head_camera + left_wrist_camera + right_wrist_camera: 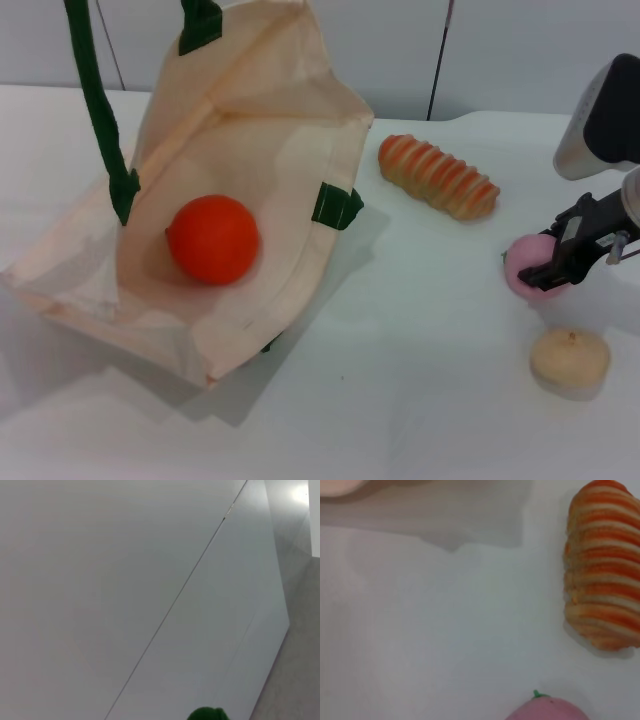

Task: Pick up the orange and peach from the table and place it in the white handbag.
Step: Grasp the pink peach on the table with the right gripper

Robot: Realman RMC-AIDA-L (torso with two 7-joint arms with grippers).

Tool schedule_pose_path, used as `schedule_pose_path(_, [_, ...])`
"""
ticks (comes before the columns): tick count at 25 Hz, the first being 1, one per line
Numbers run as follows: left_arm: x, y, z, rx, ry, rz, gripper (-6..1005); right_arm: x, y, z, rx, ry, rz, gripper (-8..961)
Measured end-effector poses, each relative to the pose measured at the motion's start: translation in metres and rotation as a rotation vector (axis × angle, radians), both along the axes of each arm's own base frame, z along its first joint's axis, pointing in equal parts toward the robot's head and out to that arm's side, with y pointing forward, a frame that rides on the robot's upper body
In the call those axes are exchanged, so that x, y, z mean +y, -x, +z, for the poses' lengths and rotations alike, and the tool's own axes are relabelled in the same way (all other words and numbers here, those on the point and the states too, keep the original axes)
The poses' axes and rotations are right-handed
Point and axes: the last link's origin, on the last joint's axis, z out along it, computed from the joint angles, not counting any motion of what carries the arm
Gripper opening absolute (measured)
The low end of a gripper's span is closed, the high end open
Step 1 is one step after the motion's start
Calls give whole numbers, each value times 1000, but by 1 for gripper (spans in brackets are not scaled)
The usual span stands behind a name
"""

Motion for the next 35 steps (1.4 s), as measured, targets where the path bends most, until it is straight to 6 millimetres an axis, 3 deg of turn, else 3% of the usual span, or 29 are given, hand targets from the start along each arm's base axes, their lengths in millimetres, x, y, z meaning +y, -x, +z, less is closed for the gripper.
schedule_pose_path(26, [-1, 3, 2, -9, -5, 10, 119, -2, 2, 4, 4, 1, 11, 538])
schedule_pose_path(30, [-1, 3, 2, -10, -5, 11, 119, 1, 6, 10, 19, -30, 25, 534])
schedule_pose_path(35, [0, 4, 2, -10, -5, 12, 119, -2, 24, 29, 112, -79, 77, 524])
